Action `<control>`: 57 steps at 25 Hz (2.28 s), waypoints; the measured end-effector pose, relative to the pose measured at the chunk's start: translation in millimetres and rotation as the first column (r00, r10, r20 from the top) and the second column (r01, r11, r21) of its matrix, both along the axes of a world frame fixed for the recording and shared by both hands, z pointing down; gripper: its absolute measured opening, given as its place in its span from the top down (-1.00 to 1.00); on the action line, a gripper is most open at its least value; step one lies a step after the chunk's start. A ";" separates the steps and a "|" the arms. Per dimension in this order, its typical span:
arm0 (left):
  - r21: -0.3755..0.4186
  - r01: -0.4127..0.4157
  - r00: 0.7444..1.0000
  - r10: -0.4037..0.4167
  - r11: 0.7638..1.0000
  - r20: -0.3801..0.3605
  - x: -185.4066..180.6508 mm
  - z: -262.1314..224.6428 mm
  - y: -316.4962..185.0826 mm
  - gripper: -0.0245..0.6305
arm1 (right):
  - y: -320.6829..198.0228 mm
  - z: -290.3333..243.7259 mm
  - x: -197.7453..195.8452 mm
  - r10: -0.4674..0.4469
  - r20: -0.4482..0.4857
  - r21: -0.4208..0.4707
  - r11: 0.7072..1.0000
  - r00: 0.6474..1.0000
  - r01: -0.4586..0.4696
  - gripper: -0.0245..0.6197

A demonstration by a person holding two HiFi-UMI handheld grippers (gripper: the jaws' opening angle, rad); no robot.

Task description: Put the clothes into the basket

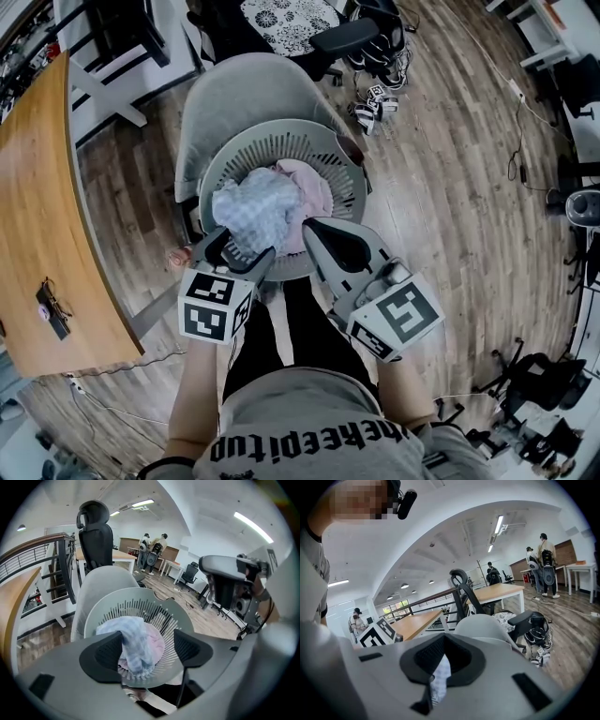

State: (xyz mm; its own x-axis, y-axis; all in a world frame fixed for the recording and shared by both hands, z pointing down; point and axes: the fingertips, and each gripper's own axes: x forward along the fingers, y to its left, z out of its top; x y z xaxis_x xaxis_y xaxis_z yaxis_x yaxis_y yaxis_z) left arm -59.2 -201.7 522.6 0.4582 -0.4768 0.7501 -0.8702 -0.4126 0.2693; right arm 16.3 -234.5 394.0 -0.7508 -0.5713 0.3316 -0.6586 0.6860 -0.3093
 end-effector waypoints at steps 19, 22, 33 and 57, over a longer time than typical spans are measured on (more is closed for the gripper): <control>0.259 0.013 0.995 0.012 0.966 -0.096 -9.0 -75.1 6.5 0.75 | 32.7 -25.6 -20.8 0.005 0.003 0.060 0.998 1.000 -0.005 0.90; 0.295 0.005 0.992 0.032 0.955 -0.120 -9.6 -88.8 12.0 0.81 | 41.0 -31.5 -24.3 0.013 0.001 0.074 0.997 1.000 -0.013 0.90; 0.380 -0.019 0.971 0.108 0.925 -0.214 -6.5 -134.4 36.3 0.88 | 68.8 -54.9 -32.4 0.052 -0.005 0.133 0.990 0.999 -0.051 0.90; 0.601 -0.073 0.913 0.296 0.796 -0.281 0.9 -226.0 87.0 0.88 | 129.6 -107.8 -44.9 0.149 0.006 0.285 0.948 0.989 -0.144 0.90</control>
State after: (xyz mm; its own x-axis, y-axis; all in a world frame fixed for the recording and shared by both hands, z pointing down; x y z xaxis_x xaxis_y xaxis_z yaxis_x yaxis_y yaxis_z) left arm -58.2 -114.7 296.7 0.7540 -0.6405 0.1459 -0.6566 -0.7279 0.1977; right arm -28.6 -104.9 286.3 -0.6477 -0.7468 0.1510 -0.7617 0.6394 -0.1049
